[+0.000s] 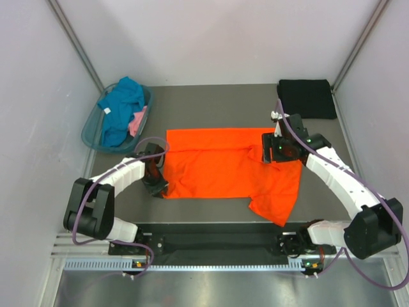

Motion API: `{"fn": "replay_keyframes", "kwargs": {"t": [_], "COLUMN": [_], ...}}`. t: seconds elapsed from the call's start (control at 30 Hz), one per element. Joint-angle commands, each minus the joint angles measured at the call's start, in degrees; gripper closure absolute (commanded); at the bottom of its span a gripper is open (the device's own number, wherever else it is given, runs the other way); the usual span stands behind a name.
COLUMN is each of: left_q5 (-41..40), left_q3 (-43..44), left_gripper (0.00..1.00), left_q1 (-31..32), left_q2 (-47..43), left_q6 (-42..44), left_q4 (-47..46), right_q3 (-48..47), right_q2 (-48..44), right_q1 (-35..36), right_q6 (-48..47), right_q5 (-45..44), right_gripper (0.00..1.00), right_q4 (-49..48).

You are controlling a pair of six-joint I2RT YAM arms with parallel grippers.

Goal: Fold and stack the t-shirts
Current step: Fold the tshirt

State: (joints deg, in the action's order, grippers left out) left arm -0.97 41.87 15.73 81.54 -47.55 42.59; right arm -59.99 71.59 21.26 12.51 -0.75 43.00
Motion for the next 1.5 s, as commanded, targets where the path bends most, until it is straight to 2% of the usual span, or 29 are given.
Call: {"fn": "replay_keyframes", "kwargs": {"t": [0.0, 0.03, 0.07, 0.2, 0.33, 0.37, 0.43, 0.53, 0.63, 0.7, 0.87, 0.93, 1.1, 1.13, 1.23, 1.27, 1.47], "left_q5": [0.45, 0.01, -1.47, -5.69, -8.6, -8.96, -10.27, -10.8, -10.45, -10.54, -9.75, -9.05, -7.82, -7.64, -7.29, -7.2, -7.03], "left_q3": [-0.3, 0.05, 0.4, 3.91, 8.13, 8.93, 10.69, 13.06, 15.52, 17.62, 21.41, 22.29, 21.07, 20.8, 20.01, 19.83, 19.04], "left_gripper": [0.78, 0.95, 1.0, 1.0, 1.0, 1.0, 1.0, 1.0, 1.0, 1.0, 1.0, 1.0, 1.0, 1.0, 1.0, 1.0, 1.0], "left_q1": [-0.17, -0.6, -0.87, -3.15, -6.23, -6.67, -7.89, -9.74, -10.1, -10.28, -10.72, -10.72, -10.72, -10.72, -10.72, -10.72, -10.72], "left_q2": [2.22, 2.66, 2.75, 2.49, 4.76, 5.21, 6.43, 8.19, 10.73, 12.41, 17.07, 18.12, 18.48, 18.48, 18.22, 18.13, 17.52], "left_q6": [-1.84, -1.93, -2.28, -0.71, 1.58, 2.37, 3.07, 5.18, 7.29, 8.17, 8.7, 9.05, 9.67, 9.84, 10.28, 10.46, 11.43], "left_q4": [-2.42, -2.25, -1.81, -0.4, 1.36, 1.71, 1.8, 1.27, 0.31, 0.13, -0.4, -0.66, -1.45, -1.46, -1.54, -1.46, -1.19], "right_q3": [-0.57, -0.66, -0.83, -0.05, 3.2, 5.47, 8.12, 12.96, 11.47, 11.65, 14.19, 14.81, 21.13, 22.44, 25.88, 26.49, 29.13], "right_q2": [0.38, 0.74, 1.35, 2.67, 4.25, 4.34, 3.73, 1.8, 2.32, 5.03, 4.62, 1.55, -6.27, -6.9, -7.96, -8.39, -11.03], "right_q1": [0.37, 0.37, 0.45, 1.15, 4.14, 6.23, 8.27, 11.78, 18.71, 20.22, 28.82, 30.07, 31.56, 31.91, 35.07, 35.78, 37.36], "right_q6": [-0.91, -1.09, -1.09, -1.35, -1.09, -0.91, 0.22, 1.81, 1.81, 3.03, 7.34, 10.33, 18.31, 19.55, 24.65, 25.88, 33.36], "right_q5": [0.58, 0.58, 0.49, 4.53, 8.13, 8.31, 8.14, 8.14, 10.58, 12.61, 8.43, 6.56, 6.38, 6.81, 7.26, 7.0, 4.63], "right_gripper": [0.31, 0.32, 0.32, 0.35, 0.45, 0.52, 0.55, 0.56, 0.54, 0.53, 0.48, 0.43, 0.43, 0.44, 0.59, 0.59, 0.5], "right_q4": [-0.11, 0.06, 0.06, 0.33, 1.55, 1.82, 2.09, 1.38, 1.47, 2.26, 4.89, 5.6, 3.59, 2.88, 0.86, 0.68, -0.29]}}
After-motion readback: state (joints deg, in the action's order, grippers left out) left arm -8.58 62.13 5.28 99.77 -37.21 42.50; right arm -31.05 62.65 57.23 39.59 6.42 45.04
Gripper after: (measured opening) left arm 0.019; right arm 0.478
